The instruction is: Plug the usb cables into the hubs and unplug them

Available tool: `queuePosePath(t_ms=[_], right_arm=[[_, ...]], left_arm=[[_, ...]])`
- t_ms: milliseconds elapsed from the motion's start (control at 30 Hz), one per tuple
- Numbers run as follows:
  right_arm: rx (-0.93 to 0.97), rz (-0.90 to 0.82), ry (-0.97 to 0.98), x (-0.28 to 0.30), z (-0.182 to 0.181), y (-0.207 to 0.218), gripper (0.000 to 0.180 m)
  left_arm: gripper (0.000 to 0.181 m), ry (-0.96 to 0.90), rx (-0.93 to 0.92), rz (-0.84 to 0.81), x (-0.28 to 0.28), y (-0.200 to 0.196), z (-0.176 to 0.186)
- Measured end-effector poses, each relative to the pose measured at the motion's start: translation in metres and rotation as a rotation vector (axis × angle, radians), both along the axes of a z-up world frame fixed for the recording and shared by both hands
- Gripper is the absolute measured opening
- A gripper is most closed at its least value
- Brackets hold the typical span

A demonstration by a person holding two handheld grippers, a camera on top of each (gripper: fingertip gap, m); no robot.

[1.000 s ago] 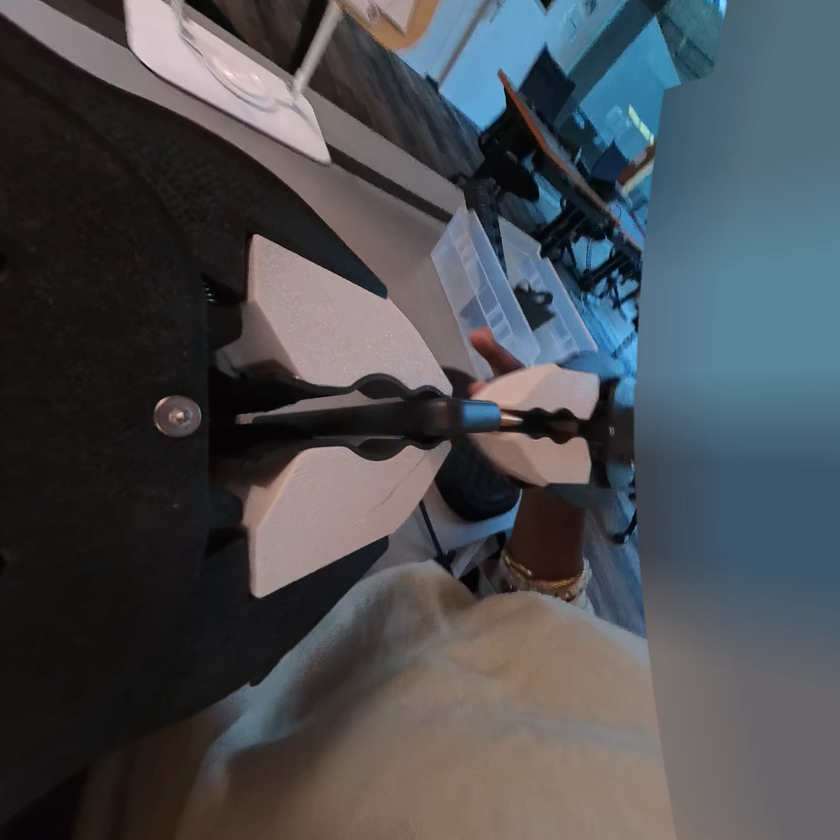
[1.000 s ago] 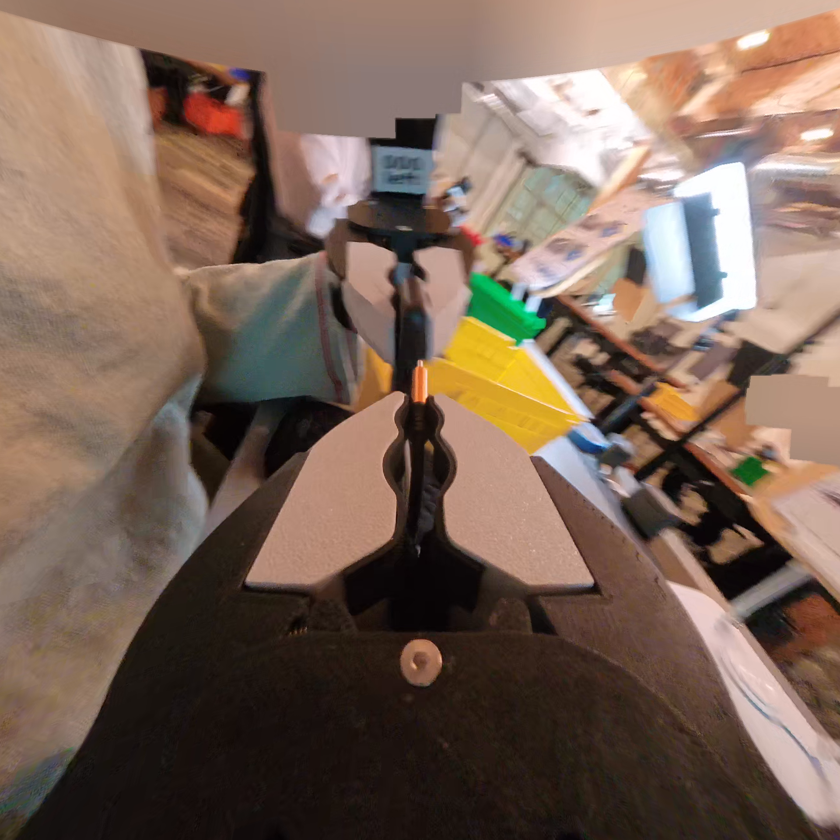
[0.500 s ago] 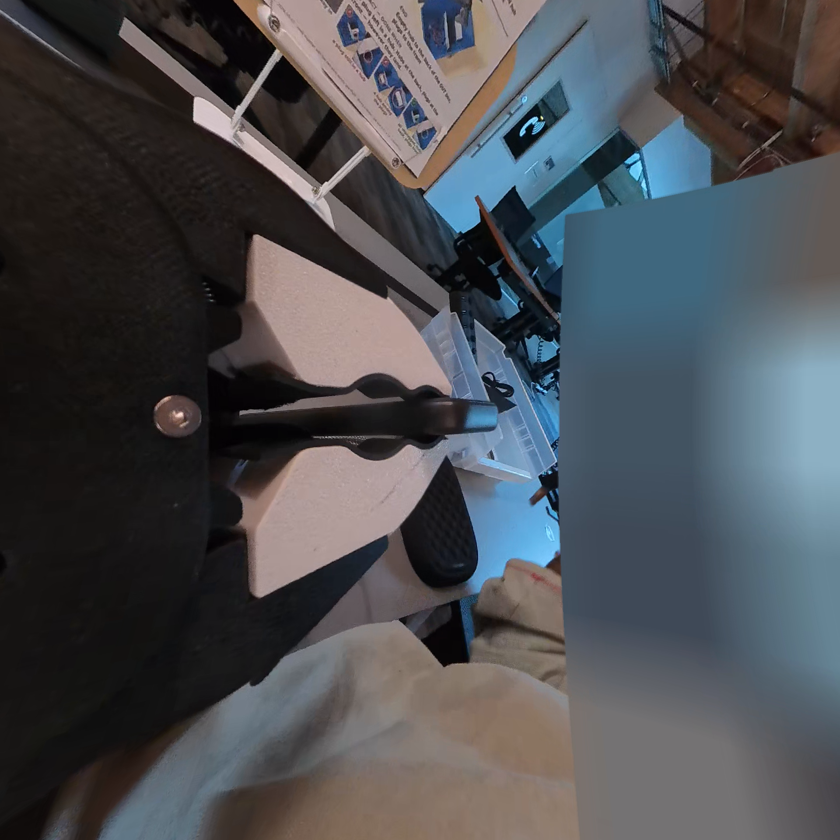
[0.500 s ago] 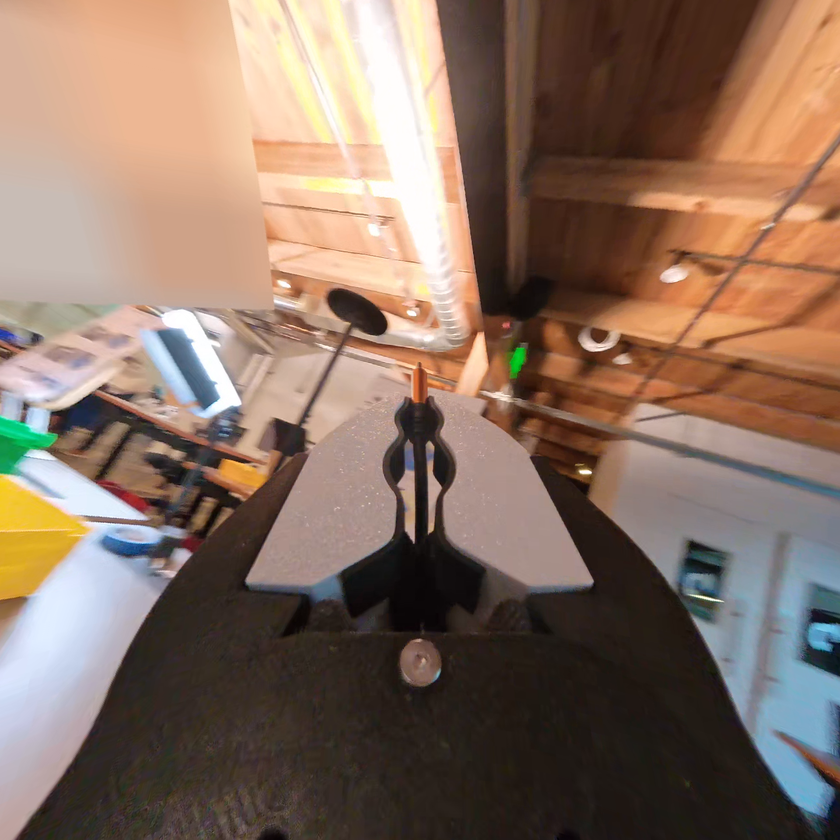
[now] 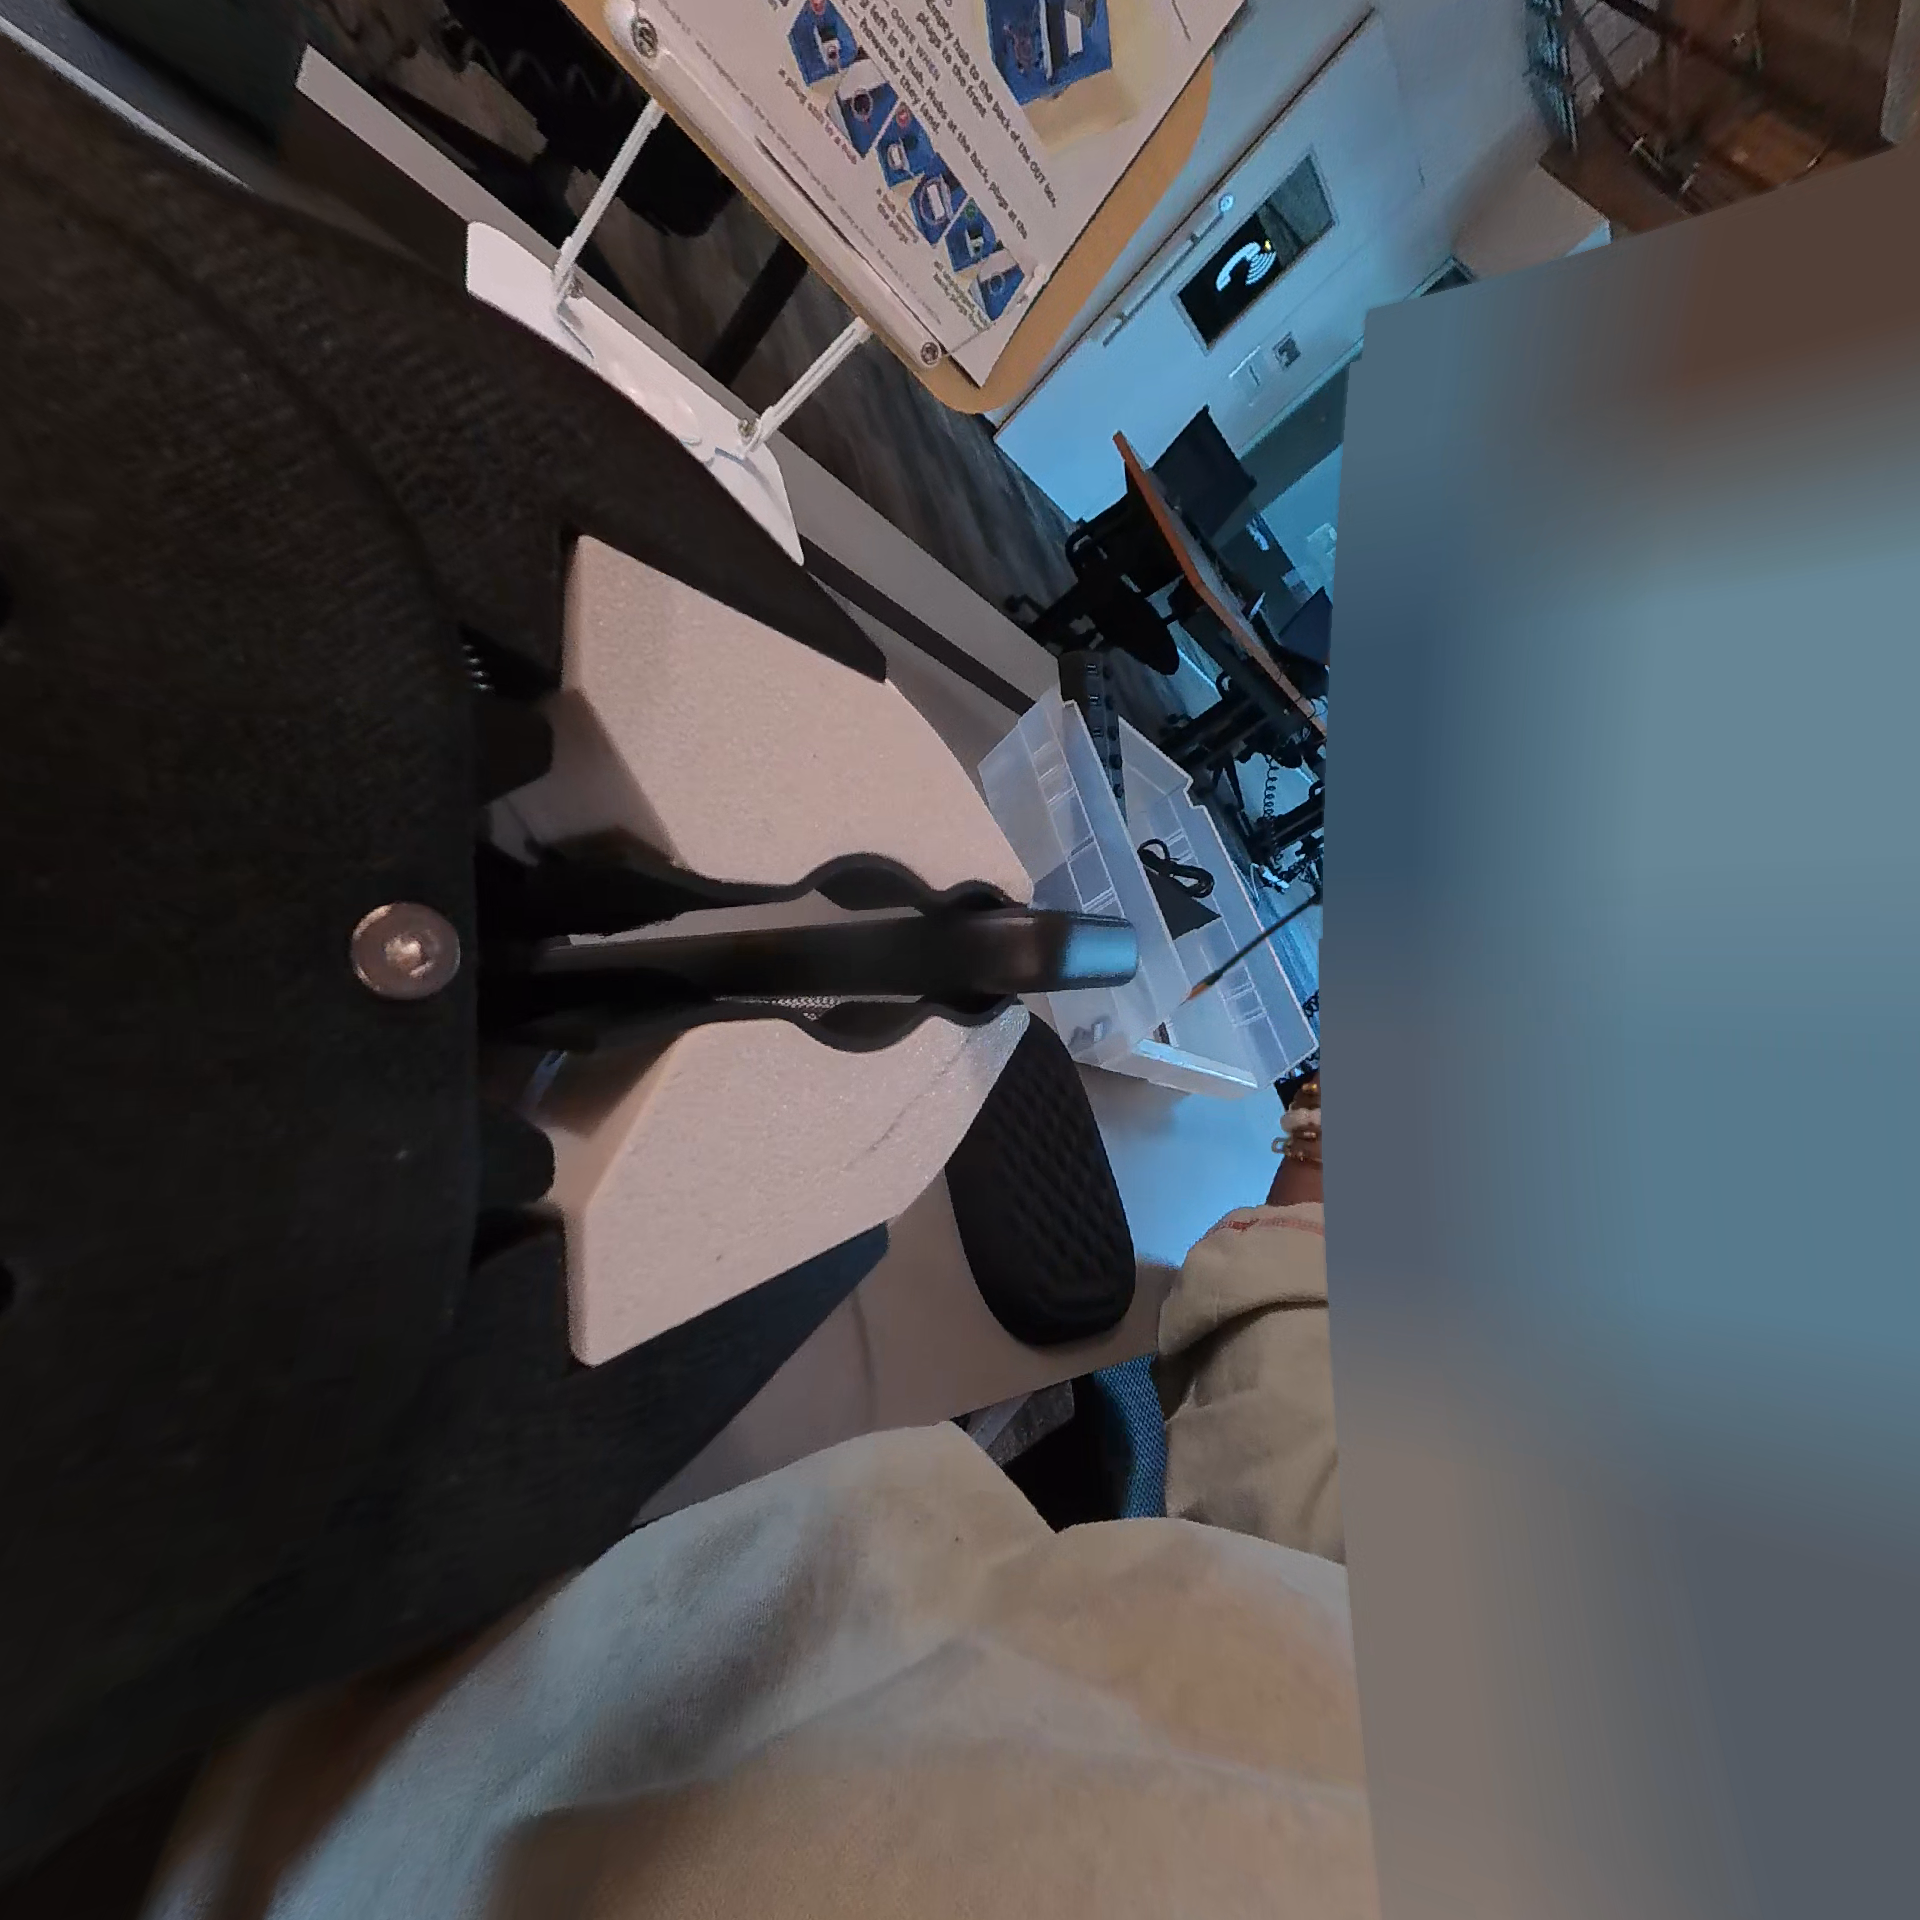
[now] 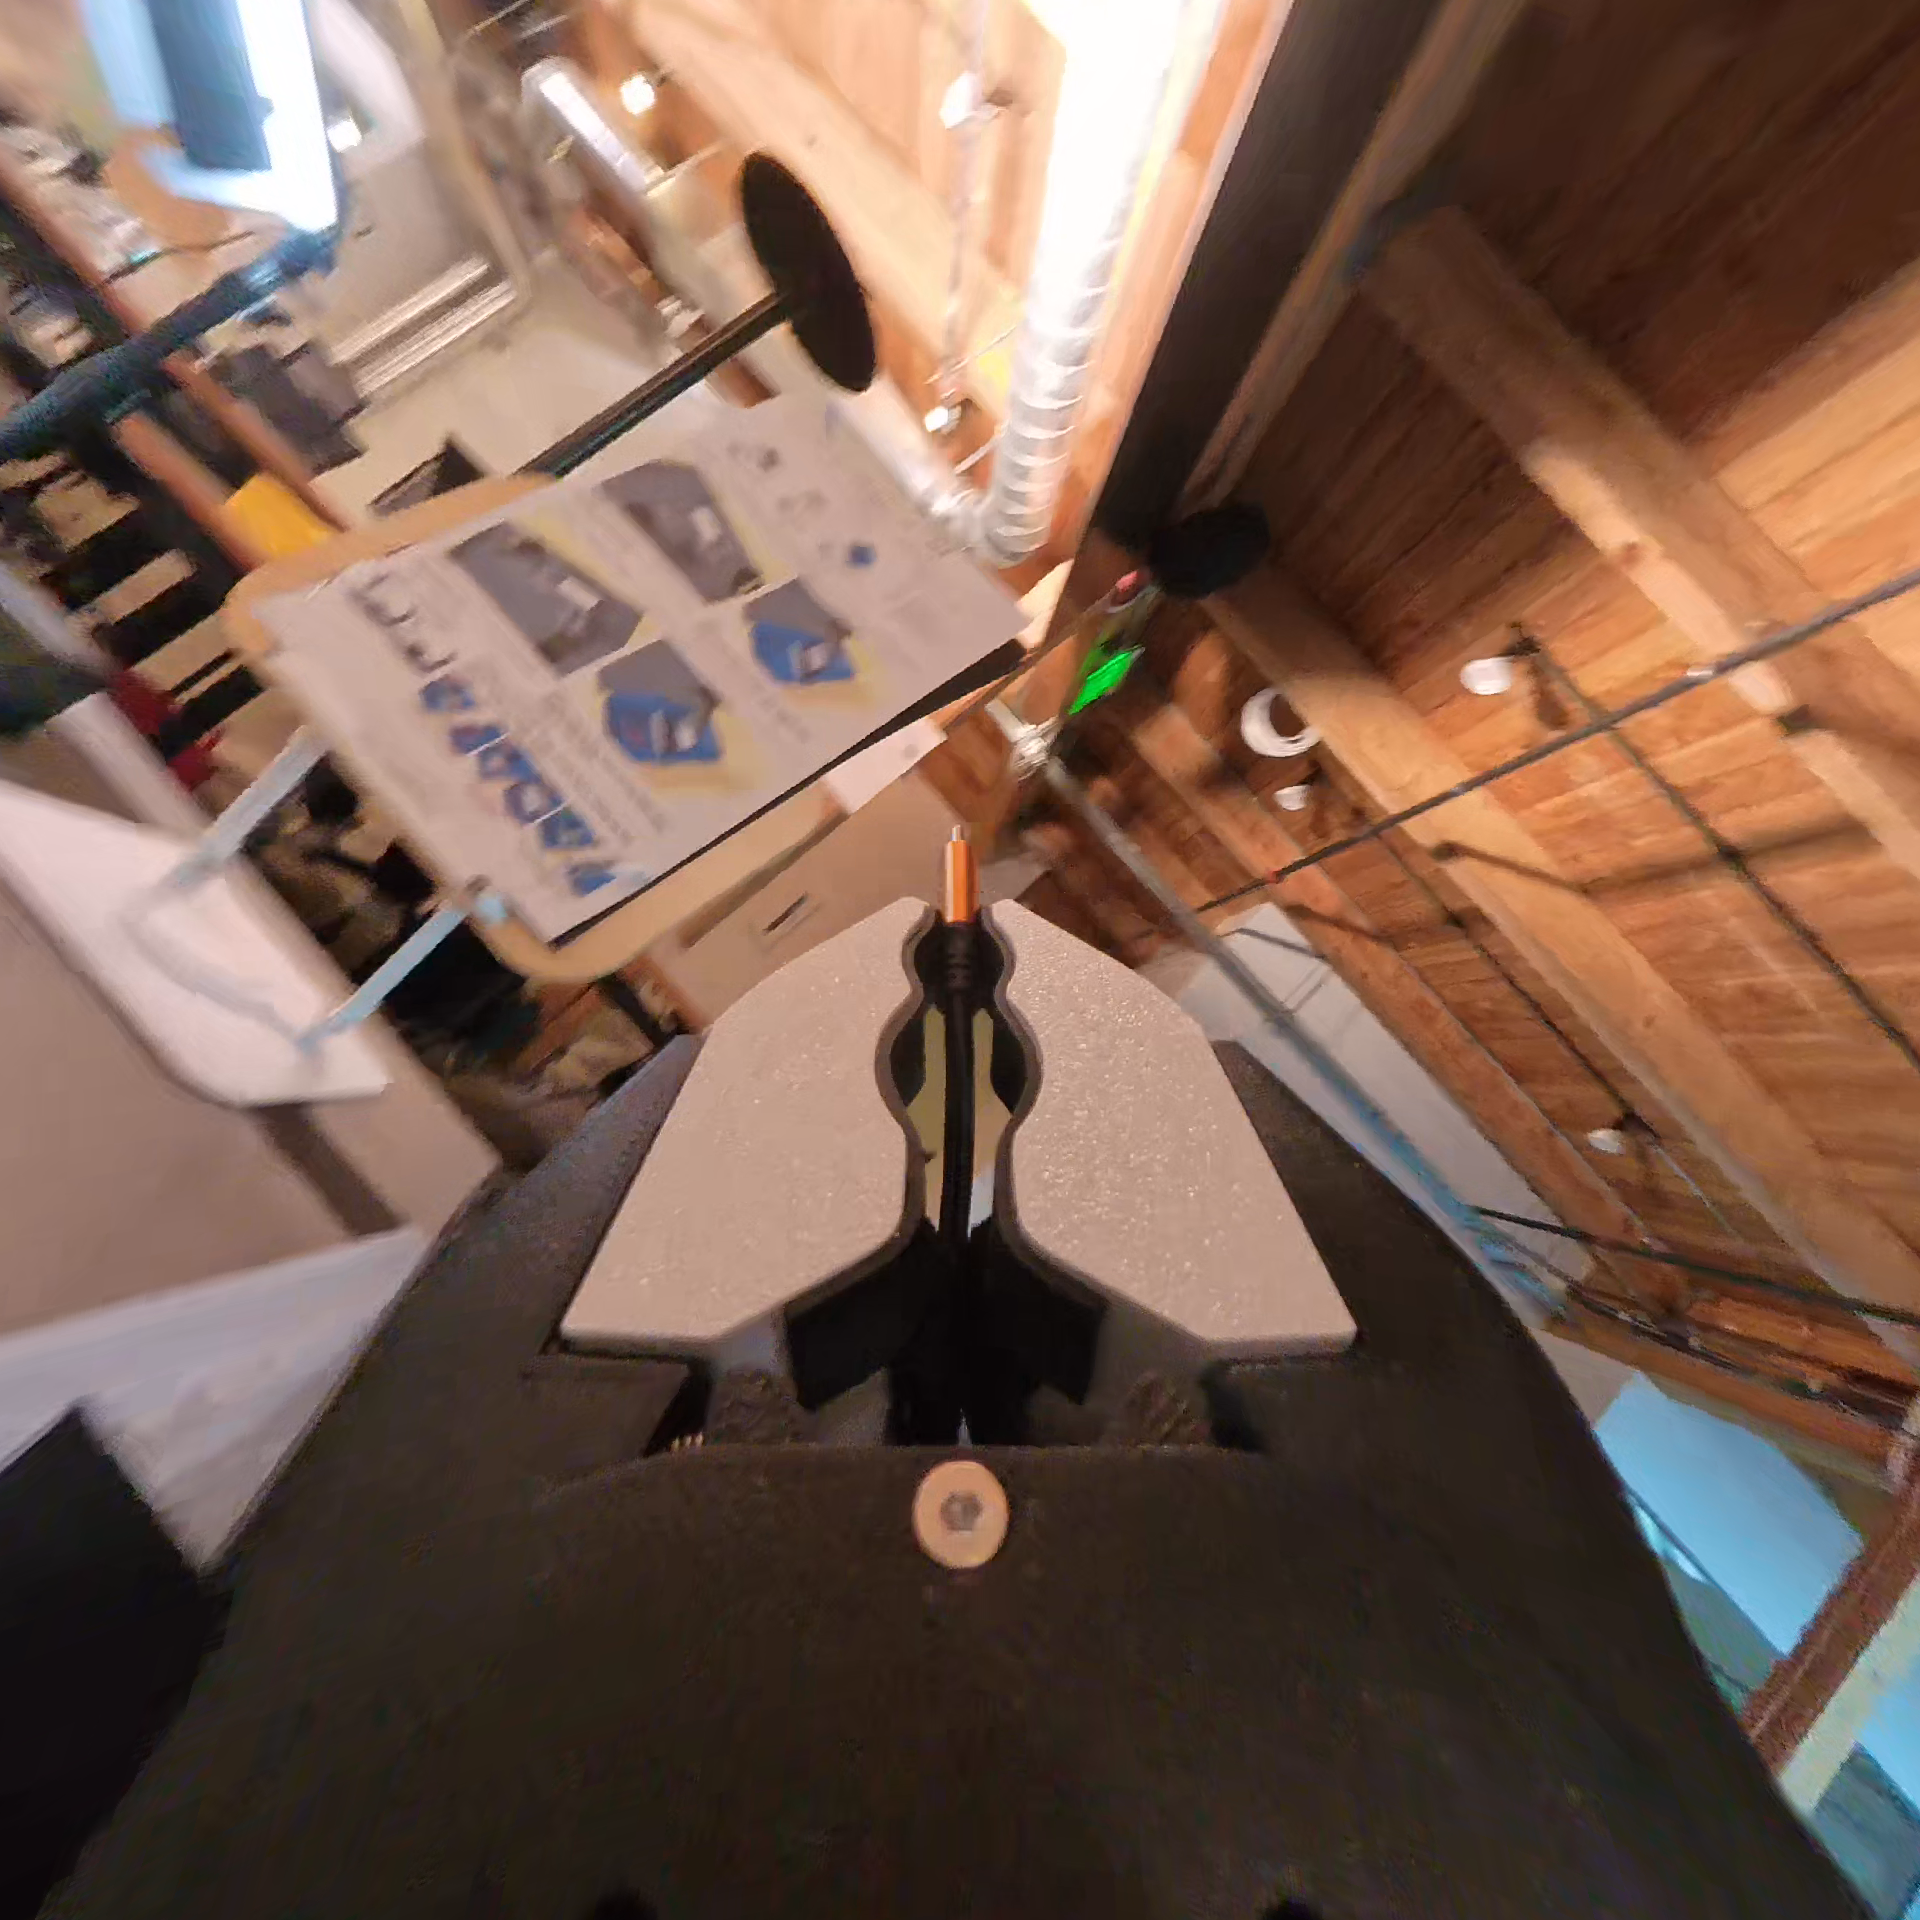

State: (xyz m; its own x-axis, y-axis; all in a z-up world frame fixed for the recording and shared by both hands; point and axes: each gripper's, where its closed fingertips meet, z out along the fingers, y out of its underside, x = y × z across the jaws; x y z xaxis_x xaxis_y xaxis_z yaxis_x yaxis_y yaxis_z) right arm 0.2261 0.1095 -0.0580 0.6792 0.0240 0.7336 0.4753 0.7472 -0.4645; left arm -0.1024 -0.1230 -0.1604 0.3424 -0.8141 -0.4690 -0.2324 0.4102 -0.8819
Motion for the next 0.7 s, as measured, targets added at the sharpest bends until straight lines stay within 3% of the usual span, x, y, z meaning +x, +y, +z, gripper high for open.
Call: queuePosePath(t_ms=[133,233,433,600,700], right_arm=[[-0.243,-0.017,-0.27,-0.015,-0.06,0.011,0.007],[-0.532,-0.055,-0.451,-0.012,-0.113,0.015,0.007],[-1.055,-0.076,-0.68,-0.003,-0.207,0.006,0.009],[-1.179,-0.085,-0.759,-0.006,-0.241,0.004,0.015],[-1.222,-0.044,-0.732,-0.012,-0.241,-0.001,0.034]], left_arm=[[0.012,0.014,-0.003,0.005,0.0,0.002,-0.004],[0.012,0.012,-0.005,0.004,0.001,0.002,-0.005],[0.012,0.013,-0.005,0.005,0.002,0.003,-0.005],[0.013,0.026,-0.006,0.011,0.002,0.004,-0.006],[0.013,0.022,-0.011,0.014,0.001,0.005,-0.006]])
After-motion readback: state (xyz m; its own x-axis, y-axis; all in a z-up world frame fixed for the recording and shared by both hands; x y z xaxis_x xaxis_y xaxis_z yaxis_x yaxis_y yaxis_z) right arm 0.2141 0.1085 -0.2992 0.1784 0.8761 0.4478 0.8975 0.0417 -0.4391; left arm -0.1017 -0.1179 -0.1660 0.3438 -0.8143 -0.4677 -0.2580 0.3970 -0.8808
